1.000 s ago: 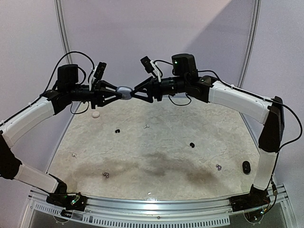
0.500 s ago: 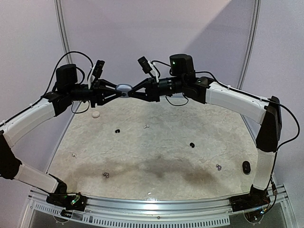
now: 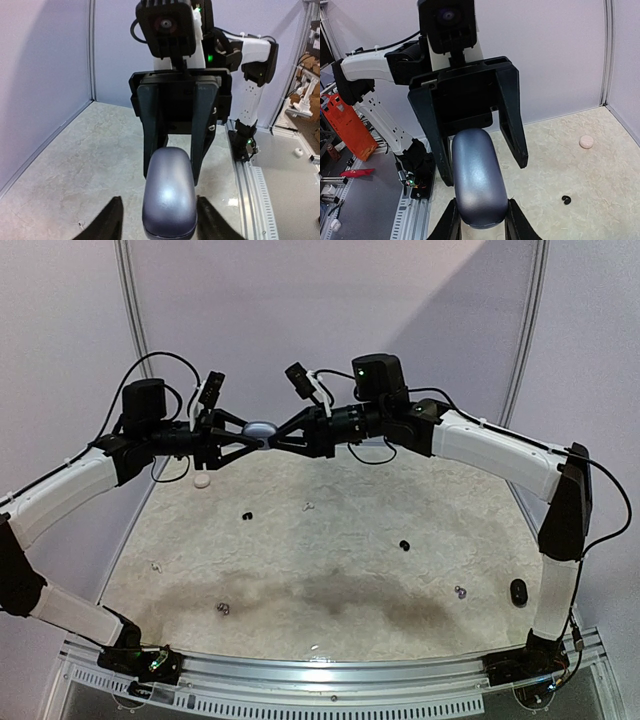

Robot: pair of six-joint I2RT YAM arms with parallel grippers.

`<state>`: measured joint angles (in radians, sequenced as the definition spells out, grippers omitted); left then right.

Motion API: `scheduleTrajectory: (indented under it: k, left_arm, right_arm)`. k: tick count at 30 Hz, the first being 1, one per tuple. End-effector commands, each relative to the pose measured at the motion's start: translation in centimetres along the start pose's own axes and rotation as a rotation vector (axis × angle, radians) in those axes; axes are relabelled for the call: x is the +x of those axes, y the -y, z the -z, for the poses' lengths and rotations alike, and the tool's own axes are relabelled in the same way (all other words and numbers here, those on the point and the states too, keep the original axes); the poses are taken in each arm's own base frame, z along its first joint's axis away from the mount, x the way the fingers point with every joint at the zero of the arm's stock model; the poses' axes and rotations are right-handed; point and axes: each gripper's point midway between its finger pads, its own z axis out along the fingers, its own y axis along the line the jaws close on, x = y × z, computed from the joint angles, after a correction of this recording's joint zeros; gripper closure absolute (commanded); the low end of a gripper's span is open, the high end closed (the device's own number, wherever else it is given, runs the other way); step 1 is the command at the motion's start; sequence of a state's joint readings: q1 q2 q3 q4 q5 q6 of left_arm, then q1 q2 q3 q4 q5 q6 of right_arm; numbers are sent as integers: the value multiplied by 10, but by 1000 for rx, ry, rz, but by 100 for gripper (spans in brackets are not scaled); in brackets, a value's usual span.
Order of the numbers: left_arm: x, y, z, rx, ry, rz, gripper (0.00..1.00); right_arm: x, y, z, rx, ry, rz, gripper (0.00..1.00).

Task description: Insert the wireless bluetooth earbuds into the charging case

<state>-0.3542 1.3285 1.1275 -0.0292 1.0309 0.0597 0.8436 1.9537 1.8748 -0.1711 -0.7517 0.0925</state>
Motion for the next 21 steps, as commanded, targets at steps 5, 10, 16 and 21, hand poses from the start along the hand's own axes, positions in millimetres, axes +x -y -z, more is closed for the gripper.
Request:
scheduleTrajectory:
  k: [5, 10, 16, 21]
  left_arm:
    - [10, -7, -1, -16, -9, 31, 65]
    - [23, -6, 0, -13, -44, 50, 36]
    - [21, -8, 0, -21, -29, 41, 43]
    - [7, -8, 0, -21, 16, 26, 62]
  right_arm:
    - [-18, -7, 9, 56, 11, 91, 100]
    - [-31, -10, 12, 53, 59, 111, 100]
    - [-35, -14, 14, 46, 69, 122, 100]
    - [-33, -13, 15, 56, 68, 121, 100]
